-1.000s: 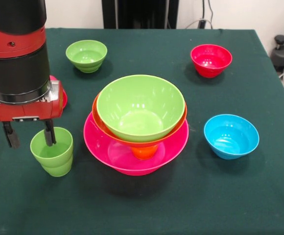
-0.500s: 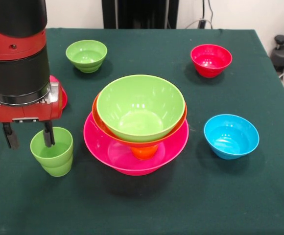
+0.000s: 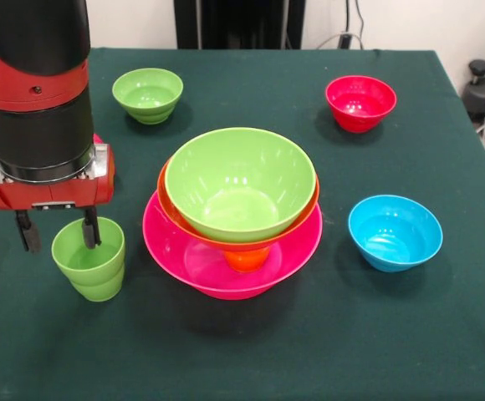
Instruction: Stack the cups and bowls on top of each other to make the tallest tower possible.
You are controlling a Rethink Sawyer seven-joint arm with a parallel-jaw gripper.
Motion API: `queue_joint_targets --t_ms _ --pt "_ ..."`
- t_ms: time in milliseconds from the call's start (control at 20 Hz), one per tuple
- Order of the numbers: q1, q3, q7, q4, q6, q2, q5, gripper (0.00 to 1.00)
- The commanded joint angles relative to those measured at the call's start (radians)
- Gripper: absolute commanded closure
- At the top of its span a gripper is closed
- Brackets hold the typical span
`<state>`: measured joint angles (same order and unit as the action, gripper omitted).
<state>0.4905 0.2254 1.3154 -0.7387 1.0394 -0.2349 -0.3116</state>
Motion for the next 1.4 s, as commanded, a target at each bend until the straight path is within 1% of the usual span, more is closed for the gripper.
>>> queue_joint_targets --t_ms 50,150,300,550,800,1000,1150,1400 --pt "-0.021 0.006 -0.015 -0.136 -0.059 0.006 -0.039 0.00" --pt "-0.019 0.004 -0.006 -0.141 -0.070 0.008 -0.037 0.00" --pt "-0.018 0.001 0.002 -0.124 -0.079 0.019 -0.035 0.00" --pt "-0.019 0.001 -0.010 -0.095 -0.069 0.040 -0.030 0.00" --pt "-0.033 -0.008 0.023 -0.090 -0.063 0.044 -0.022 0.00" --pt "-0.056 -0.022 0.066 -0.079 -0.059 0.049 -0.021 0.00" --pt "-0.068 -0.022 0.079 -0.060 -0.062 0.066 -0.019 0.00" --pt "-0.079 -0.027 0.102 -0.067 -0.069 0.068 -0.009 0.00"
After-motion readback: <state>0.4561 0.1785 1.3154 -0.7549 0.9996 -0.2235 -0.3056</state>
